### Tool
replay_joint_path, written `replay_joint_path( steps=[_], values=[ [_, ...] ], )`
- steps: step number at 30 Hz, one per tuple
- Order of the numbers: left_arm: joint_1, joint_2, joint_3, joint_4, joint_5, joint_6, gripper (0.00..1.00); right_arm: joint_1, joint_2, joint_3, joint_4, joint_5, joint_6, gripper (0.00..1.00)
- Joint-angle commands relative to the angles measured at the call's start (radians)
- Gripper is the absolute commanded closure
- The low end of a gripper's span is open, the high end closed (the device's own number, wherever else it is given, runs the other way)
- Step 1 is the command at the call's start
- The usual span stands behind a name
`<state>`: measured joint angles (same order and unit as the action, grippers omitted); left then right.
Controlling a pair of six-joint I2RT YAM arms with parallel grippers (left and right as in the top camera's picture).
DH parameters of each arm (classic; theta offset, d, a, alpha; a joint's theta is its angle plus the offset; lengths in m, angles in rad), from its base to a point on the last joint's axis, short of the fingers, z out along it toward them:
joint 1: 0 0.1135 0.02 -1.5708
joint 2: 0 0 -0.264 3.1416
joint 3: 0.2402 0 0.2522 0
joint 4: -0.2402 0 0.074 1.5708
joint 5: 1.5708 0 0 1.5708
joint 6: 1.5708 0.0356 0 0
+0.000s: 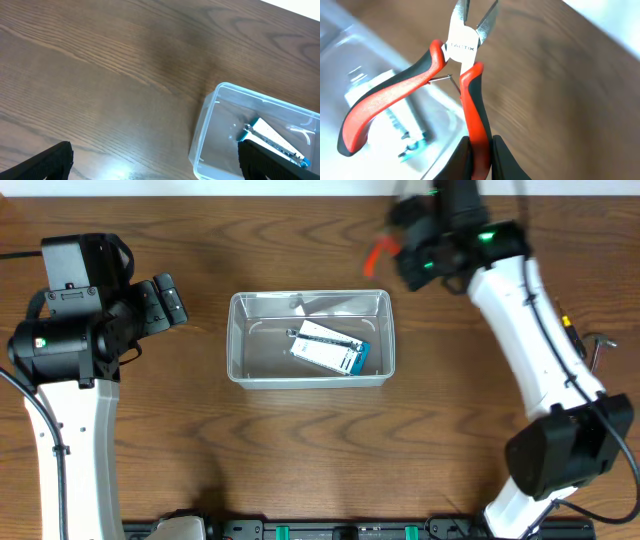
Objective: Pack container
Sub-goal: 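Carry the pliers with the right gripper and release into the container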
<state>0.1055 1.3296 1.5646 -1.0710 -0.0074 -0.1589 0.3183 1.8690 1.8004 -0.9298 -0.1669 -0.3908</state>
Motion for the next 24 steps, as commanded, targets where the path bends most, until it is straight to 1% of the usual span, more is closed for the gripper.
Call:
replay_joint_path(
  steps=[1, 5, 9, 13, 17, 21, 22, 23, 24],
  values=[
    [0.0, 0.006, 0.005, -0.004, -0.012, 0.009, 0.02, 0.079, 0.015, 0.003, -0.032, -0.026, -0.271, 0.99],
    [0.0, 0.006, 0.005, -0.006, -0.012, 0.009, 0.02, 0.179, 0.065, 0.003, -0.064, -0.026, -0.351, 0.99],
    [0.0, 0.006, 0.006, -0.006, -0.012, 0.009, 0.02, 0.222, 0.133, 0.003, -0.071, -0.026, -0.399, 0.99],
    [0.0, 0.006, 0.006, -0.006, -0.012, 0.009, 0.02, 0.233, 0.22, 0.003, -0.069, -0.058, -0.455, 0.99],
    [0.0, 0.006, 0.005, -0.009, -0.012, 0.009, 0.02, 0.227, 0.3, 0.003, -0.065, -0.093, -0.454, 0.99],
    [0.0, 0.006, 0.005, -0.018, -0.012, 0.009, 0.02, 0.225, 0.325, 0.003, -0.059, -0.092, -0.431, 0.98],
    [0.0, 0.006, 0.006, -0.02, -0.012, 0.009, 0.02, 0.225, 0.325, 0.003, -0.055, -0.092, -0.423, 0.8],
    [0.0, 0.006, 0.005, -0.021, -0.012, 0.009, 0.02, 0.225, 0.322, 0.005, -0.051, -0.089, -0.413, 0.48],
    [0.0, 0.006, 0.005, -0.021, -0.012, 0.009, 0.02, 0.225, 0.318, 0.006, -0.047, -0.082, -0.403, 0.26]
  ],
)
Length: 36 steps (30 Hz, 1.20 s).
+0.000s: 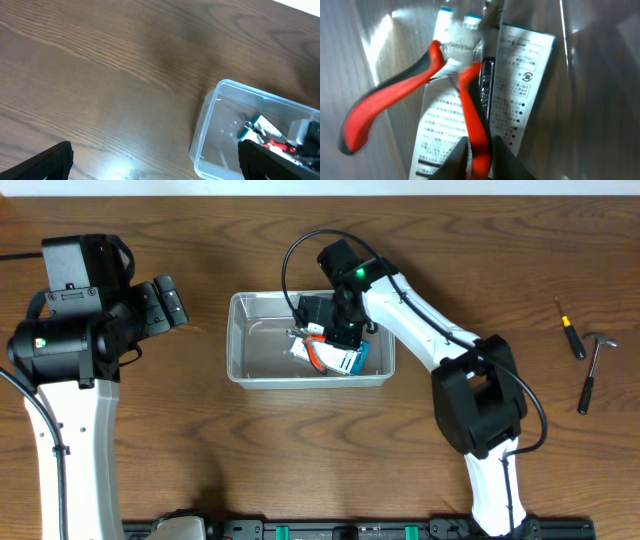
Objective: Pack container
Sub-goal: 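Carry the pliers with the right gripper and release into the container, then move the right gripper over the yellow-handled screwdriver and grasp it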
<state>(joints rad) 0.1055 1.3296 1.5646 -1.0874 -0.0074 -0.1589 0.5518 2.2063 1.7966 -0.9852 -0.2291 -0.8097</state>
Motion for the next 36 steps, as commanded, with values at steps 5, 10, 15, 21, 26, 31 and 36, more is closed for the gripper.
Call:
replay_joint_path(
  steps=[5, 10, 15, 21, 26, 31, 36],
  values=[
    [0.0, 0.006, 0.005, -0.005, -0.012, 0.009, 0.02, -0.015, -0.061, 0.08, -0.026, 0.063, 0.095, 0.07],
    [0.0, 0.006, 0.006, -0.004, -0.012, 0.009, 0.02, -0.076, -0.16, 0.225, -0.093, 0.169, 0.265, 0.01],
    [0.0, 0.006, 0.005, -0.004, -0.013, 0.009, 0.02, -0.236, -0.275, 0.296, -0.102, 0.31, 0.564, 0.01],
    [0.0, 0.006, 0.006, -0.005, -0.012, 0.009, 0.02, -0.558, -0.315, 0.296, -0.197, 0.266, 0.636, 0.01],
    [0.0, 0.006, 0.006, -0.005, -0.012, 0.009, 0.02, -0.759, -0.238, 0.296, -0.286, 0.254, 0.465, 0.01],
    [0.0, 0.006, 0.006, -0.005, -0.012, 0.008, 0.02, -0.882, -0.127, 0.296, -0.306, 0.246, 0.446, 0.01],
    [0.0, 0.006, 0.006, -0.008, -0.012, 0.008, 0.02, -0.937, -0.022, 0.296, -0.308, 0.247, 0.319, 0.01]
  ],
)
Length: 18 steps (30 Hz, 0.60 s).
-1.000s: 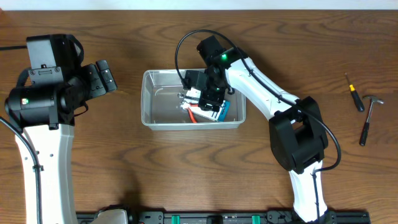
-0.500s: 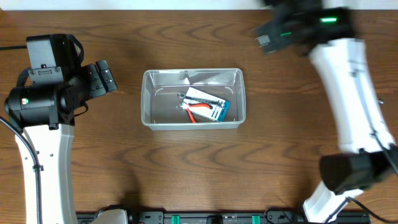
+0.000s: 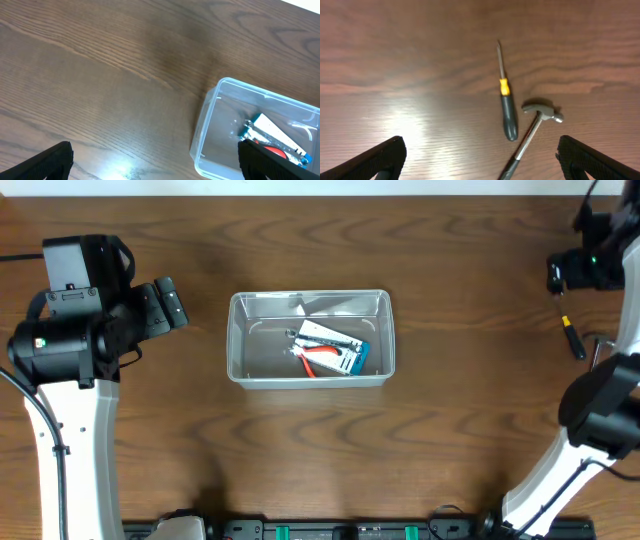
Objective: Pack container
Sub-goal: 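Move the right gripper over the yellow-handled screwdriver and grasp it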
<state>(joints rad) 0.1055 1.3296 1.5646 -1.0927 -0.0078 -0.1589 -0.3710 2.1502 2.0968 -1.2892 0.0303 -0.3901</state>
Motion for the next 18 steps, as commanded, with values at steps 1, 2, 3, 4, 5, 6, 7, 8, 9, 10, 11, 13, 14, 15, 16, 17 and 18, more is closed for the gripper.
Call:
replay_joint_path(
  steps=[1, 2, 3, 4, 5, 6, 7, 8, 9, 10, 11, 13, 14, 15, 16, 17, 18],
  values=[
    [0.0, 0.006, 0.006, -0.003, -0.012, 0.008, 0.02, -0.019, 0.052, -0.004, -0.004, -0.012, -0.125, 0.01],
    [0.0, 0.006, 0.006, -0.003, -0.012, 0.008, 0.02, -0.023, 0.066, -0.004, -0.003, -0.013, -0.14, 0.01],
    [0.0, 0.006, 0.005, -0.003, -0.012, 0.008, 0.02, -0.028, 0.082, -0.004, -0.002, -0.013, -0.149, 0.01],
    [0.0, 0.006, 0.005, -0.003, -0.012, 0.008, 0.02, -0.032, 0.096, -0.004, -0.001, -0.016, -0.157, 0.01],
    [0.0, 0.006, 0.006, -0.003, -0.012, 0.008, 0.02, -0.037, 0.109, -0.004, -0.002, -0.029, -0.174, 0.01],
    [0.0, 0.006, 0.006, -0.003, -0.012, 0.008, 0.02, -0.044, 0.123, -0.004, -0.002, -0.048, -0.195, 0.01],
    [0.0, 0.006, 0.006, -0.003, -0.012, 0.008, 0.02, -0.05, 0.134, -0.005, -0.002, -0.058, -0.206, 0.01],
    [0.0, 0.006, 0.005, -0.003, -0.012, 0.008, 0.02, -0.057, 0.148, -0.005, -0.002, -0.061, -0.216, 0.01],
    [0.0, 0.006, 0.006, -0.003, -0.012, 0.008, 0.02, -0.064, 0.16, -0.005, -0.002, -0.06, -0.218, 0.01],
    [0.0, 0.006, 0.005, -0.004, -0.012, 0.008, 0.02, -0.072, 0.174, -0.005, -0.004, -0.059, -0.218, 0.01],
    [0.0, 0.006, 0.006, -0.005, -0.012, 0.008, 0.02, -0.08, 0.184, -0.005, -0.004, -0.056, -0.217, 0.01],
    [0.0, 0.006, 0.005, -0.006, -0.012, 0.008, 0.02, -0.1, 0.205, -0.005, -0.005, -0.057, -0.208, 0.01],
    [0.0, 0.006, 0.006, -0.006, -0.012, 0.008, 0.02, -0.111, 0.214, -0.005, -0.005, -0.057, -0.205, 0.01],
    [0.0, 0.006, 0.006, -0.006, -0.012, 0.008, 0.02, -0.118, 0.222, -0.005, -0.005, -0.057, -0.204, 0.01],
    [0.0, 0.006, 0.006, -0.006, -0.012, 0.008, 0.02, -0.125, 0.225, -0.005, -0.005, -0.057, -0.202, 0.01],
    [0.0, 0.006, 0.006, -0.006, -0.012, 0.008, 0.02, -0.132, 0.233, -0.005, -0.005, -0.058, -0.202, 0.01],
    [0.0, 0.006, 0.006, -0.006, -0.012, 0.008, 0.02, -0.137, 0.236, -0.005, -0.006, -0.058, -0.202, 0.01]
  ],
)
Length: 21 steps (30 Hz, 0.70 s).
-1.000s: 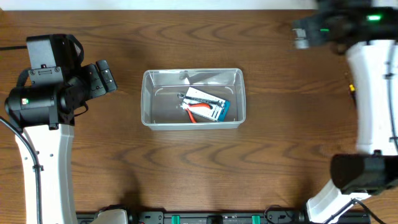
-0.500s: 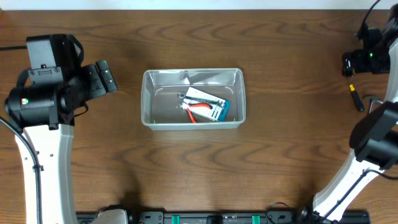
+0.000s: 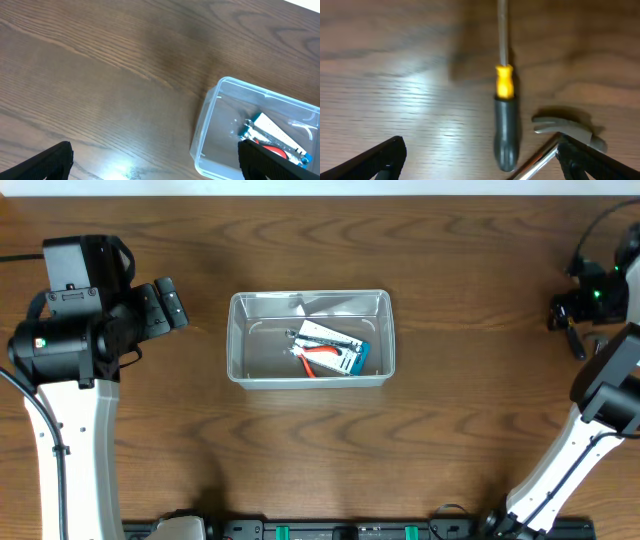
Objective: Pack container
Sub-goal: 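Move the right gripper over the yellow-handled screwdriver and grasp it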
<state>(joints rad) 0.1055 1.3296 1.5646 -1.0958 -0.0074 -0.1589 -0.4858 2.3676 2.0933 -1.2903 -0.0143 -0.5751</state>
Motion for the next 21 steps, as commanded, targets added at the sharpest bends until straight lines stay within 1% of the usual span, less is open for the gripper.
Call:
replay_joint_path(
  steps=[1, 16, 21],
  values=[
    [0.0, 0.006, 0.005, -0.003, -0.012, 0.008, 0.02, -0.026, 0.024, -0.002, -0.004, -0.013, -0.017, 0.01],
    [0.0, 0.006, 0.005, -0.003, -0.012, 0.005, 0.02, -0.012, 0.056, -0.008, 0.045, -0.026, -0.017, 0.01],
    [0.0, 0.006, 0.006, -0.003, -0.012, 0.005, 0.02, 0.002, 0.056, -0.013, 0.079, -0.058, -0.017, 0.01]
  ],
)
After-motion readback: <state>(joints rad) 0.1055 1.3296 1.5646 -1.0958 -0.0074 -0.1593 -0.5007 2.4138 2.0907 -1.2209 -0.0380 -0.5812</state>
